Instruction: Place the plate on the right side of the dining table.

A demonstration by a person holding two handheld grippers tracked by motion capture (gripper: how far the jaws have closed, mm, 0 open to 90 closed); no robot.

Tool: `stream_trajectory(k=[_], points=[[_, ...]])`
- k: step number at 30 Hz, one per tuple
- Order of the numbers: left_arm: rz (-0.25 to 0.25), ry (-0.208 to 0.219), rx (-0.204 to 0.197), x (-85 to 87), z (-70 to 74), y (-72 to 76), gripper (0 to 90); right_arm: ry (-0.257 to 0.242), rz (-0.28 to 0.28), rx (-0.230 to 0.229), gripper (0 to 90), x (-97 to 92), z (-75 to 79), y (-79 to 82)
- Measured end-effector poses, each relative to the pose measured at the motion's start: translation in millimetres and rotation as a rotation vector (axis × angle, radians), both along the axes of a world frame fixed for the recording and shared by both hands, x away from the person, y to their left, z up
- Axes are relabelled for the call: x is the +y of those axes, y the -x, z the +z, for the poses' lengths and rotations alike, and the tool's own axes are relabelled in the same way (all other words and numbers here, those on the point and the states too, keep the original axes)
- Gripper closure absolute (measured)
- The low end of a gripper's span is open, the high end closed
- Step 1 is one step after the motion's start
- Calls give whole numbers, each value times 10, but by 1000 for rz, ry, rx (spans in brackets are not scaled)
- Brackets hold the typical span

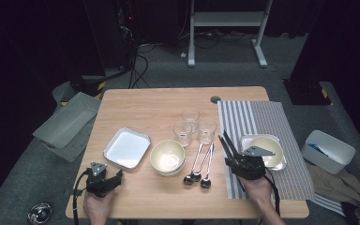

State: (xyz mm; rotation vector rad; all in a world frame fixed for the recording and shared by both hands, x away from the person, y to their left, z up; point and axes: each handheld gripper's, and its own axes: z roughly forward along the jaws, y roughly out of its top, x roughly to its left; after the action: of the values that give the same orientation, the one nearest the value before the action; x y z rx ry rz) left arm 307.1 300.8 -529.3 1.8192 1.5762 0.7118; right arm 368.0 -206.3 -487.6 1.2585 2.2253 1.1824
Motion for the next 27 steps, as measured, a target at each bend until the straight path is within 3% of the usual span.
stream_trajectory(k=[12,27], points=[[-1,0,-1,1,0,-1,300,-12,17,28,538,182,-138,9],[-3,-1,-1,0,0,-1,300,8,39,68,540,404,-247,-16]])
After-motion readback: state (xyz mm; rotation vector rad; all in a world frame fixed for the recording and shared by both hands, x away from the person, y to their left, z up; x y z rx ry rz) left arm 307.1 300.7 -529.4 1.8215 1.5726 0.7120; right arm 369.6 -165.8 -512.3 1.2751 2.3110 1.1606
